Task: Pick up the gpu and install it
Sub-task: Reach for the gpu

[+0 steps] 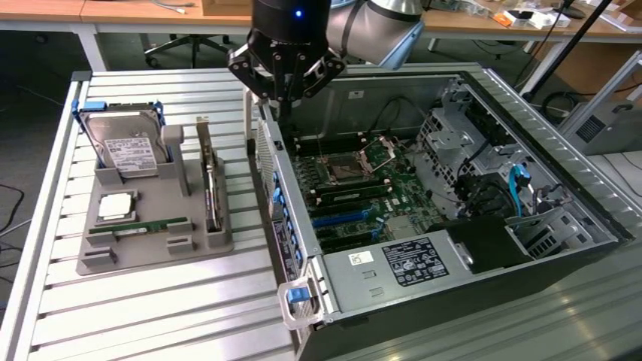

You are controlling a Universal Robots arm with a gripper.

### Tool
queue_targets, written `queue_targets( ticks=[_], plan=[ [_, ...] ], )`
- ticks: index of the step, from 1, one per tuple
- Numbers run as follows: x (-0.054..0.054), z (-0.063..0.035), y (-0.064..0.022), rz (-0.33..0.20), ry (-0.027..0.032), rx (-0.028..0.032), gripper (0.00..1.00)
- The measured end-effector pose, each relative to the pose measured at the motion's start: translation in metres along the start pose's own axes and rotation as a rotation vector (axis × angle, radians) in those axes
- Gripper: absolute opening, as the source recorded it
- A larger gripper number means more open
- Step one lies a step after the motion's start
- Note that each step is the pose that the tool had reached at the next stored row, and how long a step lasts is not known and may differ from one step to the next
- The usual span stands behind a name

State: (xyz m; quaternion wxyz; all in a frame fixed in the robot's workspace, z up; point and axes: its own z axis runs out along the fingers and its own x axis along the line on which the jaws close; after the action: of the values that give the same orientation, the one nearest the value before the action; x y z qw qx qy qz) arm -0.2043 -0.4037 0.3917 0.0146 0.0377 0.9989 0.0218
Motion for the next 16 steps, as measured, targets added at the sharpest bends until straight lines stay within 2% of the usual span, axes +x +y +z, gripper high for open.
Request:
queue_targets(
  ticks=[16],
  plan=[
    [0.0042,0.0000,-0.0012,0.000,0.0000,0.0001,0.11]
  ],
)
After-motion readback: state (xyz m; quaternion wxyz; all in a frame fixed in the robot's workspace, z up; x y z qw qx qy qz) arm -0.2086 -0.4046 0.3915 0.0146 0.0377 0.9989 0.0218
